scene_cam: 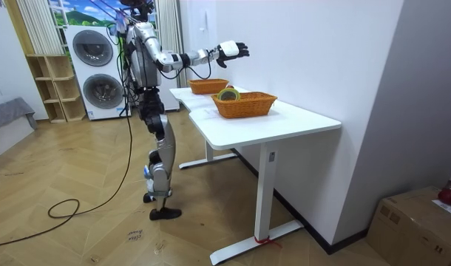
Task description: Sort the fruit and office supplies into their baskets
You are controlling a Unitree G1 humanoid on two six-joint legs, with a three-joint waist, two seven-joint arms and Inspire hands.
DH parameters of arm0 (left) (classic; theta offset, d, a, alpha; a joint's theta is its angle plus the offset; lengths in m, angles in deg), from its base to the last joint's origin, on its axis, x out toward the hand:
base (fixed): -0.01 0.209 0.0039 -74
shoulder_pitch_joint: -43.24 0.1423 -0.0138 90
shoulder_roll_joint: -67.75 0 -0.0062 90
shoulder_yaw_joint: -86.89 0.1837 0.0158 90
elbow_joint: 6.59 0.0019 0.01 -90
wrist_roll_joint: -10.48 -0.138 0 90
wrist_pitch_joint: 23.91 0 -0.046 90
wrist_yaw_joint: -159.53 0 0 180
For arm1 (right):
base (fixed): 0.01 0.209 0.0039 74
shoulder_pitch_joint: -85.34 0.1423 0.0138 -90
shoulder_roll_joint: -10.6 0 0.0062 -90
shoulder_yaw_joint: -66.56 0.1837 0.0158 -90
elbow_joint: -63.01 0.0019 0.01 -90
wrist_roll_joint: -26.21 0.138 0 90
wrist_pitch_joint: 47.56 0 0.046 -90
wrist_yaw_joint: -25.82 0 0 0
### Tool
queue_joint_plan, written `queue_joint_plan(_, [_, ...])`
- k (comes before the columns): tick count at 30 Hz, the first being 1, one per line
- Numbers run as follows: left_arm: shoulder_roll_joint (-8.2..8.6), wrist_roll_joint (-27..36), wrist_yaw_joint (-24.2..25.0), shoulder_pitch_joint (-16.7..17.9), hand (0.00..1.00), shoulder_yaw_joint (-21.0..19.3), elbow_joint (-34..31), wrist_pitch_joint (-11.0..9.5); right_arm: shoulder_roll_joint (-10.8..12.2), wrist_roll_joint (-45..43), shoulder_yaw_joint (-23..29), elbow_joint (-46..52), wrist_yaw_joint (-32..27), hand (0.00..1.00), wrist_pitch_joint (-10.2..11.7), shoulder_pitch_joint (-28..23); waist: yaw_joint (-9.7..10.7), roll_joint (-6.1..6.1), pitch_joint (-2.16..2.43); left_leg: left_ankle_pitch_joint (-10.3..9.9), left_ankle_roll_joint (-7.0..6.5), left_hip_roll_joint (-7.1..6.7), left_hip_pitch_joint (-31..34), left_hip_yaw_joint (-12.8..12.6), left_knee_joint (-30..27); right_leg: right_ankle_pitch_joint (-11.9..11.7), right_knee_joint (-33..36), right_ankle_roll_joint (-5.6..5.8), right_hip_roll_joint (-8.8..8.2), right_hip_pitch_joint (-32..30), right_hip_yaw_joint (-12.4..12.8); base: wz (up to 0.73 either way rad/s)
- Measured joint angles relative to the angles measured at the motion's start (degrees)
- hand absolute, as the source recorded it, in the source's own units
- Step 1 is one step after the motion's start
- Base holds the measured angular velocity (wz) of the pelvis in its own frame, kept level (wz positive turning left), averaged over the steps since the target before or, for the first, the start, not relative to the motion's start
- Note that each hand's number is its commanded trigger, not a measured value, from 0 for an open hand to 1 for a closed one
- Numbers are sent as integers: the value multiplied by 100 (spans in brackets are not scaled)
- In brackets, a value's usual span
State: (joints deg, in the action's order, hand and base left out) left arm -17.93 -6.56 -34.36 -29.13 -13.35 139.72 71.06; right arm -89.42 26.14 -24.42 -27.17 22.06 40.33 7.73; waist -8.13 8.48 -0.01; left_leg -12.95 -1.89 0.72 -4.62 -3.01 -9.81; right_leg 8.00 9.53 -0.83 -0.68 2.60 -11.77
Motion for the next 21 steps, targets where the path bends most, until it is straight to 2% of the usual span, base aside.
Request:
queue_joint_plan(4, [-5,-9,-1,-13,0,34,6,0,-1,-28,-11,-4,155,0,0,0,-4,-67,-48,1,-5,-6,3,24,25,0,14,0,-9,-4,-46,2])
queue_joint_plan(9, [-3,-219,58,-15,0,26,-8,31,-9,-153,-10,-138,413,0,-17,2,-20,-65,-46,3,-5,-4,2,18,11,0,20,0,-9,4,-82,2])
queue_joint_plan(11, [5,-272,117,-21,0,30,-23,51,-9,-170,-11,-181,520,0,-88,2,-22,-42,-30,4,-7,-9,-6,21,9,0,16,1,-10,18,-97,2])
queue_joint_plan(21, [5,-282,336,-32,0,41,-33,136,-8,-400,-43,-371,856,0,-155,3,-39,-51,-32,14,-22,-23,-19,30,-15,2,21,3,-37,41,-100,0])
